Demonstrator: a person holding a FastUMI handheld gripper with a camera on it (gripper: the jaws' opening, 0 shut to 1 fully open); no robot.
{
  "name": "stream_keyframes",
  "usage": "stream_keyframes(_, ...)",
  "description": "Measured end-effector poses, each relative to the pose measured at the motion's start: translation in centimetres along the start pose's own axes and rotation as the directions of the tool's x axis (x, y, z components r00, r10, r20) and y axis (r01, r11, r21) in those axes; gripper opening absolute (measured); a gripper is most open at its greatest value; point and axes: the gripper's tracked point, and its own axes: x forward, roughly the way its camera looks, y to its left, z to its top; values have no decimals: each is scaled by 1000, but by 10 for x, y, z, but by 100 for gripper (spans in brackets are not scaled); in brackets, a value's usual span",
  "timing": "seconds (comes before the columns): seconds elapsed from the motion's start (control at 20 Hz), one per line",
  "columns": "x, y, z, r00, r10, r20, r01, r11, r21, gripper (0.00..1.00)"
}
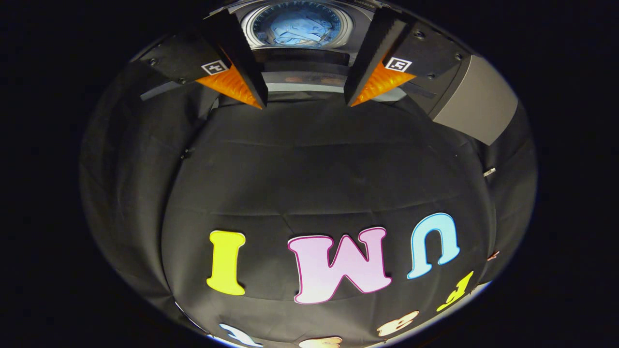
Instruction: Put the clothes into the washing machine and then close the washing machine lid.
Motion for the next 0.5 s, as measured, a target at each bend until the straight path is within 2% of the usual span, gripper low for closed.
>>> stream_keyframes(0.5,-17,2,-8,999,-32,19,32,999,-2,100)
